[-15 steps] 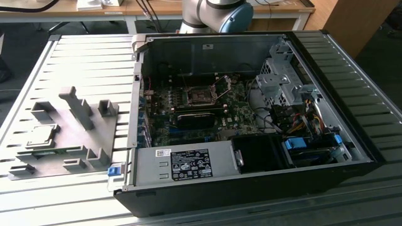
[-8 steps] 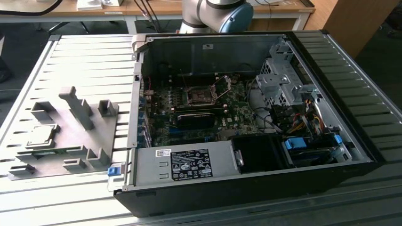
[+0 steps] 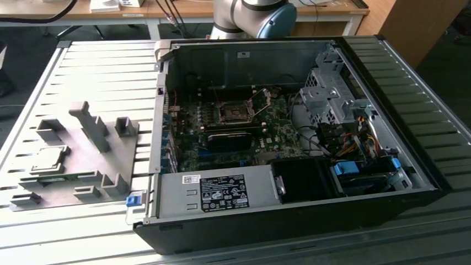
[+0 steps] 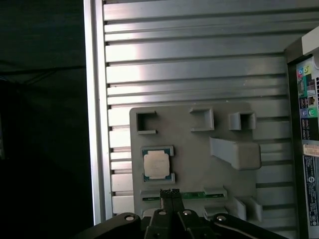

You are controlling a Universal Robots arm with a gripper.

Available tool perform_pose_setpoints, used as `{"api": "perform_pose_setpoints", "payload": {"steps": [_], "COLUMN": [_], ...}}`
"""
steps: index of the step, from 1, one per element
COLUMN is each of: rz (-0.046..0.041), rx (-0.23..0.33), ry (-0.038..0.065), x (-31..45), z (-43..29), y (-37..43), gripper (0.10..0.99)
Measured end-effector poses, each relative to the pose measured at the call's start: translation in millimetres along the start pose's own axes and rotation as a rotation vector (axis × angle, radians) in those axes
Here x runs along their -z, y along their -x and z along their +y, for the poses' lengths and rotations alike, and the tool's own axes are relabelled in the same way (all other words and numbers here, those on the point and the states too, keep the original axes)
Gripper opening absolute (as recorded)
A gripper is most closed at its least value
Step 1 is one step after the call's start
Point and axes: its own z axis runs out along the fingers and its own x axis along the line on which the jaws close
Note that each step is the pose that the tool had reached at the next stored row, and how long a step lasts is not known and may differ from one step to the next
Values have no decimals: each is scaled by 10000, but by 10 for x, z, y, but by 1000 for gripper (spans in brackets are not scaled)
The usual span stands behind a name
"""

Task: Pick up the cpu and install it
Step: 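Pick up the cpu and move it towards the insertion slot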

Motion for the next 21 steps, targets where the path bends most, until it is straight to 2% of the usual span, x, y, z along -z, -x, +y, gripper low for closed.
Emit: {"api": "perform_pose_setpoints", "payload": {"steps": [7, 21], "rz": [6, 6], "rx": [1, 1], "ry": [56, 61], "x": [-71, -161], "z": [-13, -34], "y": [1, 3], "gripper": [106, 106]}}
